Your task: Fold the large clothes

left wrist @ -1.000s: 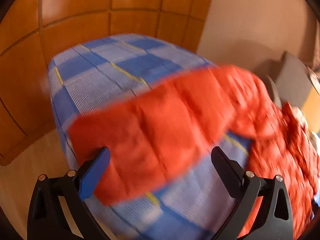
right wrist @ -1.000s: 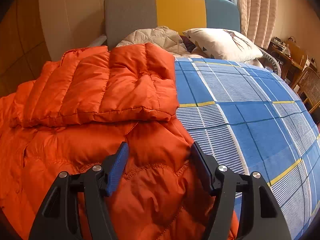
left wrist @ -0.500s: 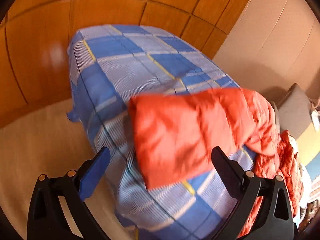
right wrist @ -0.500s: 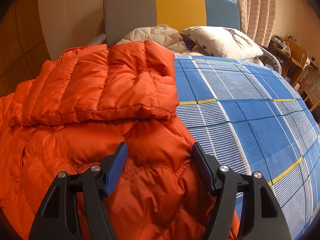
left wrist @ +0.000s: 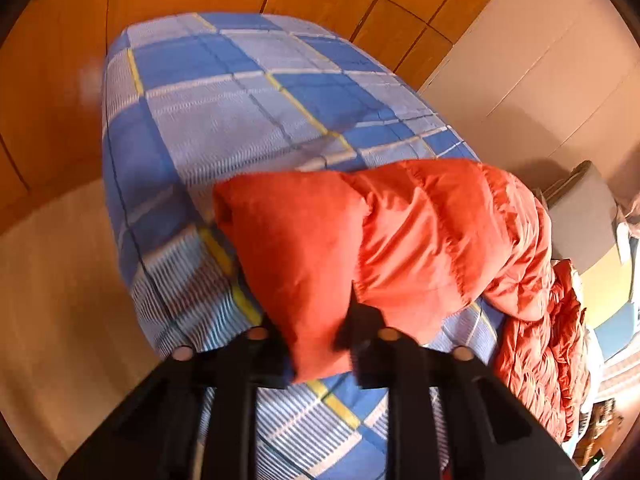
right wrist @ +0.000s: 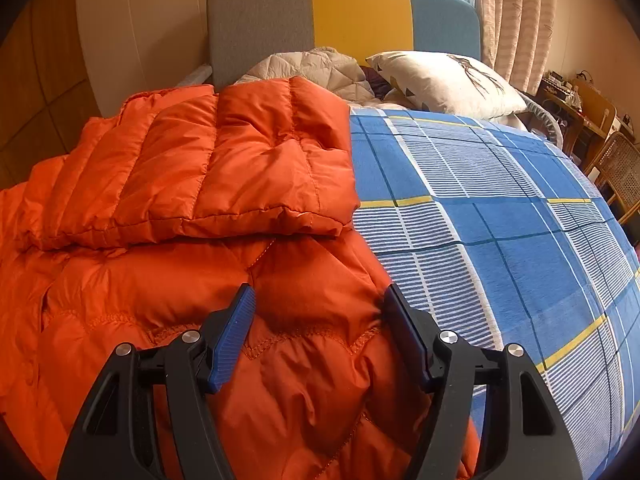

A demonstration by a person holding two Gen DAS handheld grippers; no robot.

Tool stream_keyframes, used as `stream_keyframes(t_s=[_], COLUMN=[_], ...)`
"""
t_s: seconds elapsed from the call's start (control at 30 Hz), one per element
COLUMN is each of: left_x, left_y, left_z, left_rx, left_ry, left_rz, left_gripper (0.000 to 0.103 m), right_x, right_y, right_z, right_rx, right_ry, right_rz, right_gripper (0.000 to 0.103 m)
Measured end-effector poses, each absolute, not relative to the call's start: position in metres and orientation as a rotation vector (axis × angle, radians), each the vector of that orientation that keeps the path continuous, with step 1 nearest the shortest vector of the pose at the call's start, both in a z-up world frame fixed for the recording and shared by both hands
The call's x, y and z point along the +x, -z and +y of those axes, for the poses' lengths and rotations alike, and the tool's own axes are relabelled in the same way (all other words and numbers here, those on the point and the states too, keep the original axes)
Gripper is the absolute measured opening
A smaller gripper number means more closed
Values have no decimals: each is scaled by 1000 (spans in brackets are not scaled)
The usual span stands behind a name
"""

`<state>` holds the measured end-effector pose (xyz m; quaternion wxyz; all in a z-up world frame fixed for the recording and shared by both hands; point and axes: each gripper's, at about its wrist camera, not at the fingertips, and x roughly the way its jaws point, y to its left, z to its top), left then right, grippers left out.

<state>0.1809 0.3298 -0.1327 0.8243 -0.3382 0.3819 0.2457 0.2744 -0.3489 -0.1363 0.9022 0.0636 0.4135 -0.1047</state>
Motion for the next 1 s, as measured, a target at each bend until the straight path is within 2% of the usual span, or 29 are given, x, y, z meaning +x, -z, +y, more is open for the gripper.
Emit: stream_keyframes(t_s=[0.33, 0.6, 0.8, 1.0], left_x=[221, 258, 269, 288], left_y=[46, 34, 20, -10], left_z=[365, 376, 335, 255], left_rx=[-529, -485, -490, -424], left_ry=[-582, -677, -650, -509], left_rz=[749, 810, 756, 674], left_gripper=[10, 10, 10, 10], right_x=[273, 273, 273, 272], right_y=[137, 138, 138, 138], right_z=[-349, -350, -350, -350], right_rx=[144, 150, 146, 149], right_ry=[213, 211, 211, 211], right_rz=[850, 848, 850, 847], right_gripper=[67, 67, 67, 67])
